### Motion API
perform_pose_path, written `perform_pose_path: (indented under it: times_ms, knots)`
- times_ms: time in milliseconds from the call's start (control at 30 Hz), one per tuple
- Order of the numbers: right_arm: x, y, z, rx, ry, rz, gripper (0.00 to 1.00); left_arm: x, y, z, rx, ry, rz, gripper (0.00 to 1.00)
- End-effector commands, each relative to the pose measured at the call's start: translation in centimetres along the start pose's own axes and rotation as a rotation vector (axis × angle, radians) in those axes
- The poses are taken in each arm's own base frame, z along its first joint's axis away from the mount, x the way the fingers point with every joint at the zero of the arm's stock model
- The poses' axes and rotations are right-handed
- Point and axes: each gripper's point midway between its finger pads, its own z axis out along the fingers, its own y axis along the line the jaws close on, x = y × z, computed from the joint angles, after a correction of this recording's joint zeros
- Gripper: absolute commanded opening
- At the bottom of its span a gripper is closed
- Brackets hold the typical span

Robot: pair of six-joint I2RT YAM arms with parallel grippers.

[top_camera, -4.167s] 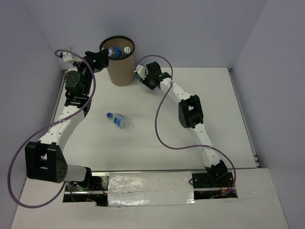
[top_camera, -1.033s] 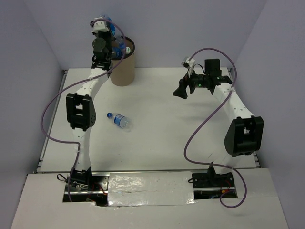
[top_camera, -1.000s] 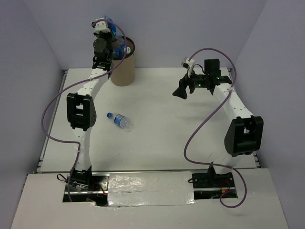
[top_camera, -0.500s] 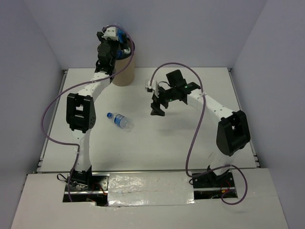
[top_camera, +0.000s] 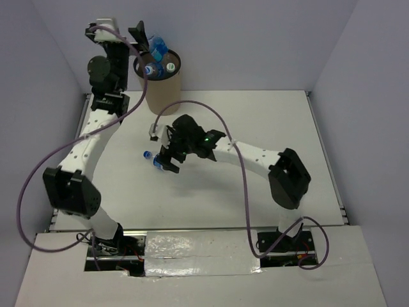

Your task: Put the plastic bottles in the bin

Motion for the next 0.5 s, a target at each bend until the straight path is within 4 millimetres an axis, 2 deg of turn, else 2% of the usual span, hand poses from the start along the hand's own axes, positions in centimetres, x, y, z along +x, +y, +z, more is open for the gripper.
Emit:
perform_pose_path:
  times_ms: [0, 33, 100, 133, 200, 233, 300, 333, 367, 467]
  knots:
    - [-3.2, -4.8, 1.9, 0.207, -0.047, 0.138, 1.0, -3.5, 2.0, -2.7, -0.105, -0.02, -0.089, 0.99]
    - [-3.2, -4.7, 2.5, 0.193, -0.038, 0.153, 1.0, -3.7, 3.6, -4.4, -0.178, -0.007, -0.11, 0.99]
    - [-2.2, -4.6, 4.5, 0.176, 0.007, 0.178, 1.0, -2.7, 5.3, -6.4, -0.266, 0.035, -0.217, 0.99]
    - [-0.6, -4.6, 5.9, 0.183, 0.054, 0.181, 1.0, -1.9, 6.0, -8.3, -0.287, 0.07, -0.245, 0.99]
    - [-0.2, -4.7, 6.9, 0.2, 0.085, 0.167, 1.0, -0.2, 6.7, -10.8, -0.316, 0.104, -0.319, 0.99]
    - [1.3, -4.9, 7.9, 0.207, 0.125, 0.161, 1.0, 0.1, 6.8, -11.5, -0.317, 0.111, -0.336, 1.0]
    - [1.8, -5.1, 8.6, 0.218, 0.156, 0.148, 1.0, 1.5, 7.3, -13.2, -0.34, 0.154, -0.367, 1.0]
    - [3.2, -5.2, 9.5, 0.209, 0.191, 0.139, 0.99, 2.1, 7.4, -13.8, -0.348, 0.174, -0.375, 0.99]
    - [3.3, -5.0, 9.5, 0.195, 0.215, 0.137, 0.99, 3.0, 7.3, -14.5, -0.345, 0.214, -0.383, 0.99]
    - [5.4, -3.5, 10.1, 0.111, 0.291, 0.145, 0.94, 4.3, 7.3, -16.6, -0.338, 0.268, -0.429, 0.99]
